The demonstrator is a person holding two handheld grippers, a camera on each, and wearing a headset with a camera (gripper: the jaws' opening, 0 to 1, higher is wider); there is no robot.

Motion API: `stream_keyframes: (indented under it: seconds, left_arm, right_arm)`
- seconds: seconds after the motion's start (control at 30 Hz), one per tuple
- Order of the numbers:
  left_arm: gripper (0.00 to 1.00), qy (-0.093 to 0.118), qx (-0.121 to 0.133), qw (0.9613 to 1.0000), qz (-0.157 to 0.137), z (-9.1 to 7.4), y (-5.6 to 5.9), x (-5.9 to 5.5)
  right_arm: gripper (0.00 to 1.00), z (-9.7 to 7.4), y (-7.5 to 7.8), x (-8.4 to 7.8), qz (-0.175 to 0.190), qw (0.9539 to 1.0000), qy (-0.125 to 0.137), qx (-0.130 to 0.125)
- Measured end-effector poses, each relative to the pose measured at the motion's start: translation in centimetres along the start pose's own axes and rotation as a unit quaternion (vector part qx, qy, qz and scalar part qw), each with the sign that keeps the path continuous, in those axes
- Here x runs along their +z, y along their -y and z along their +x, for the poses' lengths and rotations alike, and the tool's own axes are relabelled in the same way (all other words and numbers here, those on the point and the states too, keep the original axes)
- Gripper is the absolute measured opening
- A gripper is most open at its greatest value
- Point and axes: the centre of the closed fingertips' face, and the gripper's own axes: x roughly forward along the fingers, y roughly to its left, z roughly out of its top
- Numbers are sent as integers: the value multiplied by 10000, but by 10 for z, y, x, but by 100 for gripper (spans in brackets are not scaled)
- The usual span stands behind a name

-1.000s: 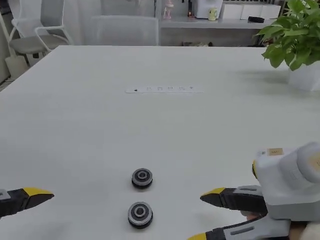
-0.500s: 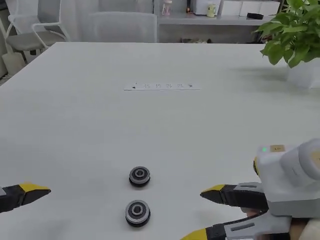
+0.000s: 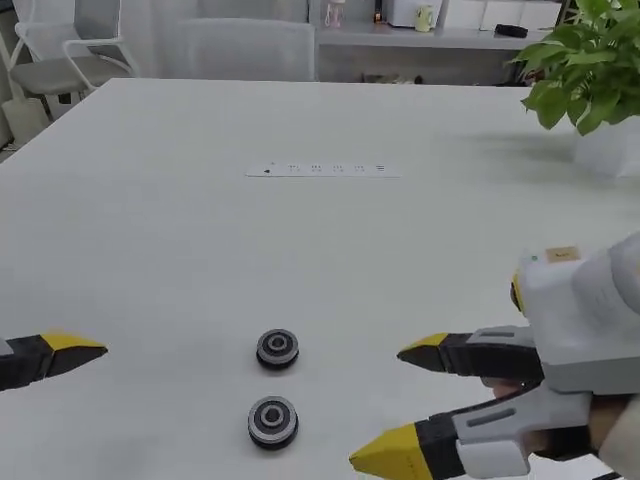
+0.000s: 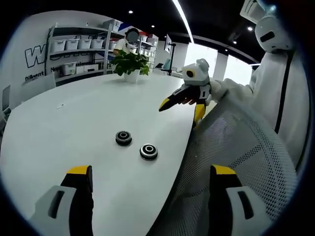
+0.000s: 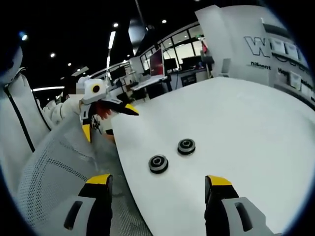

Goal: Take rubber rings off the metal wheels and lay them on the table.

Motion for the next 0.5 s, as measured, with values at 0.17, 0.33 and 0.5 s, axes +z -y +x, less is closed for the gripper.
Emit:
stream_keyframes:
  seconds: [0.17,0.33,0.5]
  left_arm:
    - [98,26,-12,9999,163,-4,-3,14]
    - [97,98,-76,9993,349,-7,-3,30]
    - [98,110,-166,9975,684,-9,2,45]
  right_arm:
    - [75,-1,-5,27,-305,9995,98,60]
    - [74,2,-16,43,-661,9976,-44,179]
    - [72,10,-34,60,-1121,9928,-155,395]
